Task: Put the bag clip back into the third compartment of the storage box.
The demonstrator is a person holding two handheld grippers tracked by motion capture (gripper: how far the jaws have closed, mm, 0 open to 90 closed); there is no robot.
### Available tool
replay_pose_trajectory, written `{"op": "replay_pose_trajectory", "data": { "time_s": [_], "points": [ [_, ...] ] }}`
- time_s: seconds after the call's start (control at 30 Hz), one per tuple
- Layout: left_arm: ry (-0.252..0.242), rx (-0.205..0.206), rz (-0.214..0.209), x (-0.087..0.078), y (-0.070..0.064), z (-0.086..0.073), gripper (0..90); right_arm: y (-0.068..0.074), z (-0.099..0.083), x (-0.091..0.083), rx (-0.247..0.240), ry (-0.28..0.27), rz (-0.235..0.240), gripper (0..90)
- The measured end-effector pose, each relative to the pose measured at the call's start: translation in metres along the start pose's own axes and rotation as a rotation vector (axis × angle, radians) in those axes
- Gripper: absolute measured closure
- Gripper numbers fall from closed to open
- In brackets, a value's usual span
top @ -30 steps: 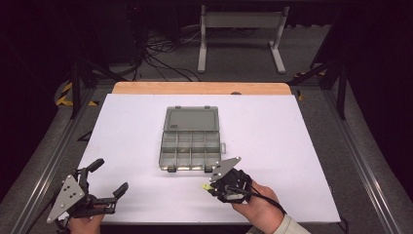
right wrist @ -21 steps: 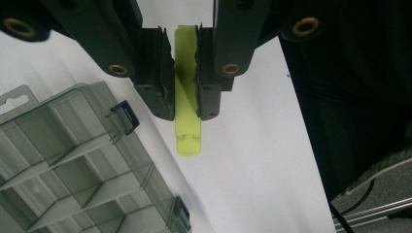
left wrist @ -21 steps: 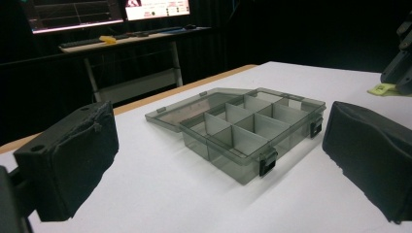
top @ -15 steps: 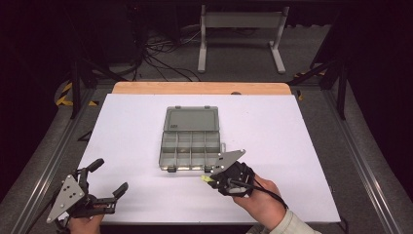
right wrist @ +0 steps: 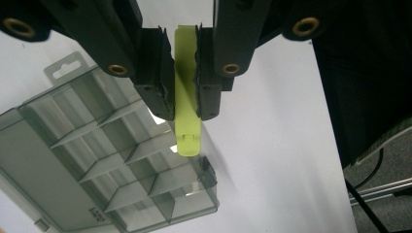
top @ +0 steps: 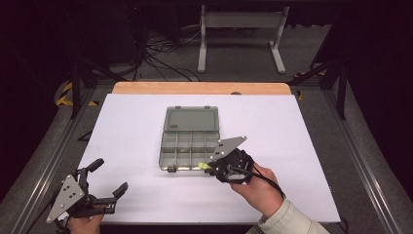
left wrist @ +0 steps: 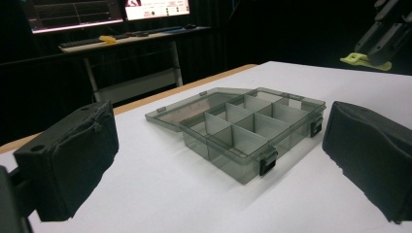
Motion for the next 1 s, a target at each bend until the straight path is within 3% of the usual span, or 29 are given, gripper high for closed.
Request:
{"op": "replay_pose_trajectory", "data": {
  "time_s": [0.3,0.37,0.67,1.0],
  "points": [
    [0.001,0.001,-0.001,0.0,0.0,0.0,0.4,-0.017,0.012,0.007,0.001,-0.015,0.0,78.5],
    [0.006,0.004,-0.001,0.0,0.0,0.0,0.4,-0.027,0.016,0.011,0.018,-0.027,0.0,78.5],
    [0.005,0.0,-0.002,0.001,0.0,-0.001,0.4,-0.048,0.027,0.019,0.036,-0.048,-0.024,78.5],
    [0.006,0.001,-0.004,0.001,0.0,-0.001,0.4,-0.064,0.039,0.027,0.051,-0.065,-0.036,78.5]
  ]
}}
Point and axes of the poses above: each handheld gripper's, and its own axes: x roughly forward along the jaws, z roughly out of its top, y roughly to its left, the point moved 7 cm from there along x, roughly forward along the jaws, and after that the axes turned 6 degrees about -x, right-handed, at the moved point
